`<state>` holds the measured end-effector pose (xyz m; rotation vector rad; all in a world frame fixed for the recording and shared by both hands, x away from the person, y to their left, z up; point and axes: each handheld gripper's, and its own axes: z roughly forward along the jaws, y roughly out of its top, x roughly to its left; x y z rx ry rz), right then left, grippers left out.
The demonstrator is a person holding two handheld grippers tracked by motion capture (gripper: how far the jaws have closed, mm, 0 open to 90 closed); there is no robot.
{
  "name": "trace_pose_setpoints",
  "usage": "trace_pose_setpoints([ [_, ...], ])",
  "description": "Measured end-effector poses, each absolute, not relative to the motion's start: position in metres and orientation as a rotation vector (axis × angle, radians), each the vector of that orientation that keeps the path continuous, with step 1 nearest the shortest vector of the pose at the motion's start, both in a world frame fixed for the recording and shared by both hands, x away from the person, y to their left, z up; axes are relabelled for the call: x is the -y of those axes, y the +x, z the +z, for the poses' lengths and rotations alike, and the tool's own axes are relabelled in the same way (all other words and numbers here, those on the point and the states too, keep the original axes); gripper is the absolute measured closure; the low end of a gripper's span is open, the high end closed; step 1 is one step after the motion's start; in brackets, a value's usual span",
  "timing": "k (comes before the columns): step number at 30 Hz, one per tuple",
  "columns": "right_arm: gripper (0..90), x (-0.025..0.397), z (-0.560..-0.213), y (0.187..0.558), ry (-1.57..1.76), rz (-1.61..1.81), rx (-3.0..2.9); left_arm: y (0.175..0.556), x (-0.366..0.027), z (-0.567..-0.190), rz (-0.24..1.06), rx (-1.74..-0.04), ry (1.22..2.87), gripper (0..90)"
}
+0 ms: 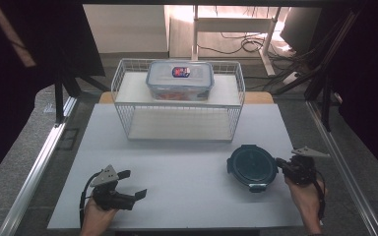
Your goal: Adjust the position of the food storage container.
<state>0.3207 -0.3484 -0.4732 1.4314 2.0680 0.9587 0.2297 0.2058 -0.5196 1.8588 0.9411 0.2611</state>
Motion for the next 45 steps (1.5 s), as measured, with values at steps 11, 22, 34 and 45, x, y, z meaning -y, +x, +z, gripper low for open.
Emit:
trace_pose_setpoints([
  [11,89.3,0.314,-0.475,0.316,1.364,0.990,-2.167,0.231,-0.205,-0.521,0.253,-0.939,1.859,2.9],
  [22,89.3,0.280,-0.479,0.313,1.321,1.038,-2.248,0.231,-0.203,-0.520,0.238,-0.940,1.866,3.6],
  [34,89.3,0.237,-0.482,0.305,1.220,1.074,-2.356,0.232,-0.204,-0.521,0.232,-0.944,1.866,3.8],
  [45,89.3,0.208,-0.485,0.301,1.182,1.149,-2.418,0.232,-0.203,-0.521,0.226,-0.946,1.868,3.8],
])
